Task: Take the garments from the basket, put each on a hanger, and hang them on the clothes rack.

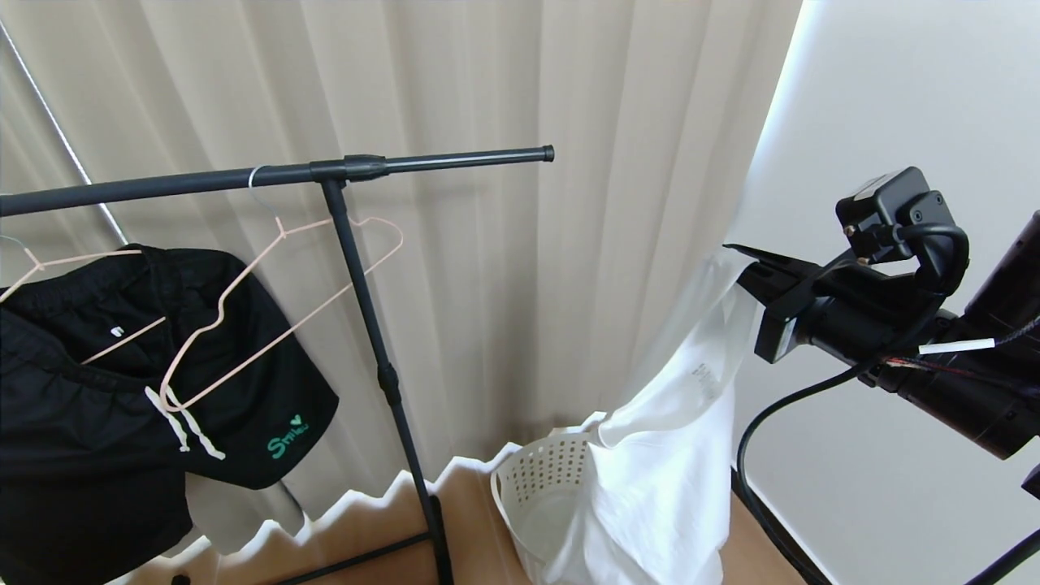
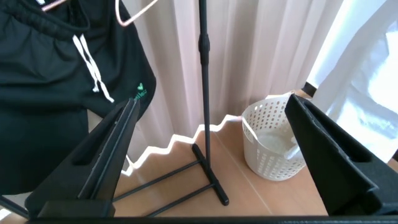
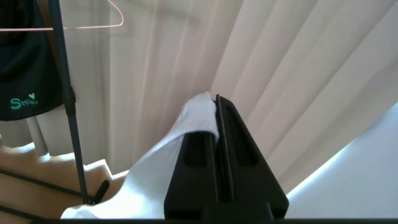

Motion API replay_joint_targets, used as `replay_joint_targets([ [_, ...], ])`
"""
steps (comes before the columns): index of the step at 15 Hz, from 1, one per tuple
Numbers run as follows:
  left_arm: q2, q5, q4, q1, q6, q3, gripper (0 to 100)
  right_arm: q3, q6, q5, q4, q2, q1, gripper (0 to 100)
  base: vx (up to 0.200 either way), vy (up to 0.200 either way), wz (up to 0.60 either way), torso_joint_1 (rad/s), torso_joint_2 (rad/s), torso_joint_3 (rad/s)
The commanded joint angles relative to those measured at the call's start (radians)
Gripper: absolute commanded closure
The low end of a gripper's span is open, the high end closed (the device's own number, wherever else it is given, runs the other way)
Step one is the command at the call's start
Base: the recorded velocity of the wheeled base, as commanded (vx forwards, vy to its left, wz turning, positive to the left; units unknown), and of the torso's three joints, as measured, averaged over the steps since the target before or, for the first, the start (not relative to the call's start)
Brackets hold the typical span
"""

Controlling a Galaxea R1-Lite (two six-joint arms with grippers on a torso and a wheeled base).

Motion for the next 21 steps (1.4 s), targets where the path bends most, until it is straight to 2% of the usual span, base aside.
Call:
replay_joint_targets([
  [1, 0.001, 0.000, 0.000, 0.000, 0.000, 0.000, 0, 0.000, 0.000, 0.000, 0.000, 0.002, 0.000, 100, 0.000, 0.000, 0.00, 0.198, -0.47, -0.271],
  [18, 0.001, 0.006, -0.005, 0.000, 0.004, 0.005, 0, 0.006, -0.005, -0.001, -0.007, 0.007, 0.000, 100, 0.000, 0.000, 0.00, 0.163, -0.37, -0.209],
  [21, 0.001, 0.006, -0.006, 0.000, 0.004, 0.005, 0, 0.009, -0.005, 0.000, -0.008, 0.002, 0.000, 100, 0.000, 0.000, 0.00, 0.046, -0.10, -0.051],
])
